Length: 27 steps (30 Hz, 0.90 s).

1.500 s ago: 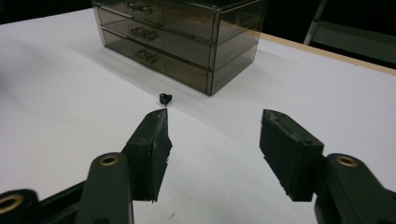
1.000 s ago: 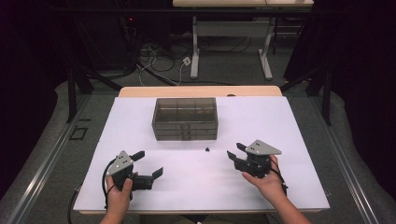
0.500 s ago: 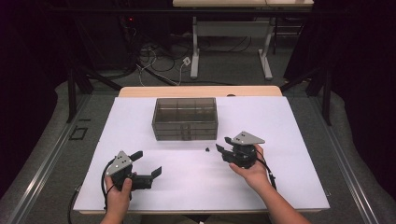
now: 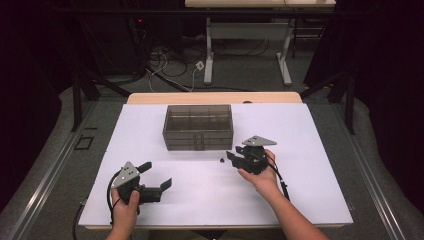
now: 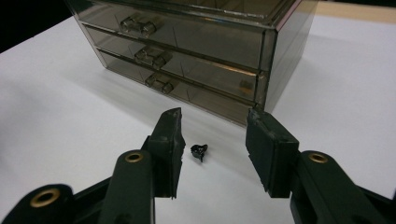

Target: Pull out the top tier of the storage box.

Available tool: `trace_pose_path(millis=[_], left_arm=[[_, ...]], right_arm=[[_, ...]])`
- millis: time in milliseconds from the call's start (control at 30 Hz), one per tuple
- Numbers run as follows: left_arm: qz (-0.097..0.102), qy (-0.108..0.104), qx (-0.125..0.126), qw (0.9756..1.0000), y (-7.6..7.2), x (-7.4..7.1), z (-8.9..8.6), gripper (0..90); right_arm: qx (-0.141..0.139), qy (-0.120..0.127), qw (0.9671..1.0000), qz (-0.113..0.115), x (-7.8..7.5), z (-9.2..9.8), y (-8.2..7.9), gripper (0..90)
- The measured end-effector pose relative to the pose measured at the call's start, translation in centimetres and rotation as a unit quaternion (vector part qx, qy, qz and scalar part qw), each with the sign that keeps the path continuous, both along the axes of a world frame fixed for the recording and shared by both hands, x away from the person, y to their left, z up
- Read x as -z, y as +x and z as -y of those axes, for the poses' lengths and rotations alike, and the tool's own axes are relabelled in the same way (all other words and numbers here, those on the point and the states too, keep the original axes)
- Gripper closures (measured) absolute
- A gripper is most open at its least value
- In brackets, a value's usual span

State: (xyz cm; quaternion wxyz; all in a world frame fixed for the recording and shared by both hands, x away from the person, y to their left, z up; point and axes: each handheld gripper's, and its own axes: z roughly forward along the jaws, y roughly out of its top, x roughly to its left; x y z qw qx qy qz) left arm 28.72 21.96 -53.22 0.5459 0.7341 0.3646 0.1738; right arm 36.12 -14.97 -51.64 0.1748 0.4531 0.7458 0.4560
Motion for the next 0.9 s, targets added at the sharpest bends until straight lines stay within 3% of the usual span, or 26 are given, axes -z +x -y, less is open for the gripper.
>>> trace_pose_path(millis=[100,433,900], left_arm=[[-0.007,-0.007,-0.003,0.9999,0.0,0.1,0.0,0.3],[-0.007,-0.003,-0.004,1.0,0.1,0.1,-0.1,0.3],[-0.009,-0.003,-0.003,1.0,0.2,0.2,-0.1,0.3]], right_arm=[[0.004,0.005,0.9996,-0.027,0.2,-0.4,0.6,55.9],[0.011,-0.004,0.9976,-0.068,0.9,-1.5,1.8,60.4],[0.017,-0.008,0.9947,-0.101,2.2,-2.3,2.7,63.2]])
